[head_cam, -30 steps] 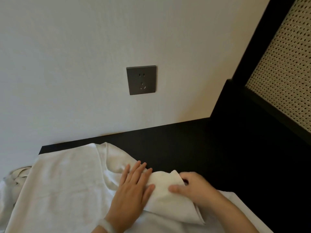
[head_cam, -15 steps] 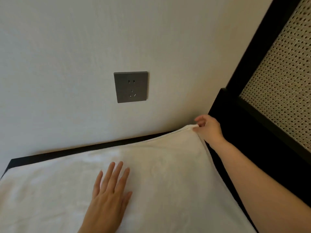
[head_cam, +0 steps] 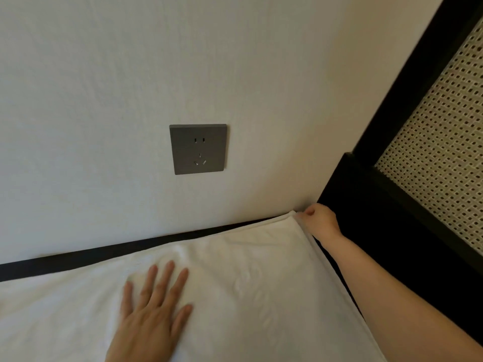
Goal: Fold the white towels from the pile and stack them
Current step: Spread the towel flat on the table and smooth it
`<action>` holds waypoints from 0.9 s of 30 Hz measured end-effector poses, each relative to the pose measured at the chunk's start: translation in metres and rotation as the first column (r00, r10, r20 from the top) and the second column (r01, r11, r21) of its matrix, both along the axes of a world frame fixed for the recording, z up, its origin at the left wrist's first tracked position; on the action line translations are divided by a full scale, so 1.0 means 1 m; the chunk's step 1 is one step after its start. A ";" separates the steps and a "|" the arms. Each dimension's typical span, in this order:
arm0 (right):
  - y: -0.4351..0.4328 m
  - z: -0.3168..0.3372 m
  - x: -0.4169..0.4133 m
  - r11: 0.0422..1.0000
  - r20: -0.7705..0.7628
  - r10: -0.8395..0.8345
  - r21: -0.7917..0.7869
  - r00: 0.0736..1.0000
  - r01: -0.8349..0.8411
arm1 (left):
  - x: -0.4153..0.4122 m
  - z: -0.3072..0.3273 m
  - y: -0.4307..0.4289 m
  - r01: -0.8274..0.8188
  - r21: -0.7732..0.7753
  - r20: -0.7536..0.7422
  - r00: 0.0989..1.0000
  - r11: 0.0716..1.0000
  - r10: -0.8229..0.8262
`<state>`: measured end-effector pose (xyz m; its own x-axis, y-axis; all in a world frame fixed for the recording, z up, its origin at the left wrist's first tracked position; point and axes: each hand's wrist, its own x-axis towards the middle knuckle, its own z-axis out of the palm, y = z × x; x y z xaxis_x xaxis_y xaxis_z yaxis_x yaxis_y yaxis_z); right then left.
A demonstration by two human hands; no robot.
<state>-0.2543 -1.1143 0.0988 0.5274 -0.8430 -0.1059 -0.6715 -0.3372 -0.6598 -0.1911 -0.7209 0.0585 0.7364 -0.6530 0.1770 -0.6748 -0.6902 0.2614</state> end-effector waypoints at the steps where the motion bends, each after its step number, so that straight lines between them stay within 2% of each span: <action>1: 0.004 -0.001 0.000 0.998 -0.073 0.055 0.015 0.996 -0.054 | 0.000 0.000 0.000 0.004 0.002 -0.004 1.000 1.000 -0.004; 4: 0.010 -0.005 0.002 0.988 -0.219 0.153 0.070 0.964 -0.140 | 0.006 -0.001 0.000 0.076 0.008 0.006 0.997 0.997 -0.076; 6: 0.009 -0.007 0.005 0.985 -0.215 0.162 0.102 0.963 -0.143 | 0.018 0.006 -0.002 0.118 0.043 0.022 0.993 0.992 -0.119; 8: 0.008 -0.006 0.004 0.983 -0.152 0.158 0.114 0.976 -0.141 | 0.037 0.013 -0.008 0.124 0.088 0.063 0.990 0.988 -0.130; 11: 0.006 -0.007 0.001 0.988 0.019 0.080 0.130 0.997 -0.082 | 0.065 0.027 -0.023 0.093 0.100 0.062 0.993 0.991 -0.100; 14: 0.005 -0.011 -0.005 0.988 0.139 0.040 0.139 0.990 -0.060 | 0.089 0.032 -0.038 0.083 0.208 0.003 0.996 0.975 -0.085; 20: 0.005 -0.022 -0.007 0.995 0.168 0.062 0.062 0.984 -0.074 | 0.115 0.032 -0.039 0.025 0.302 -0.139 0.990 0.953 0.018; 27: 0.013 -0.035 -0.013 0.997 0.192 0.075 -0.030 0.978 -0.070 | 0.129 0.041 -0.028 0.162 0.190 -0.285 0.953 0.968 -0.103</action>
<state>-0.2668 -1.1015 0.0636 0.5958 -0.8028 0.0232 -0.5054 -0.3972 -0.7660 -0.0622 -0.7487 0.0996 0.6416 -0.7485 -0.1677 -0.6874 -0.6581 0.3072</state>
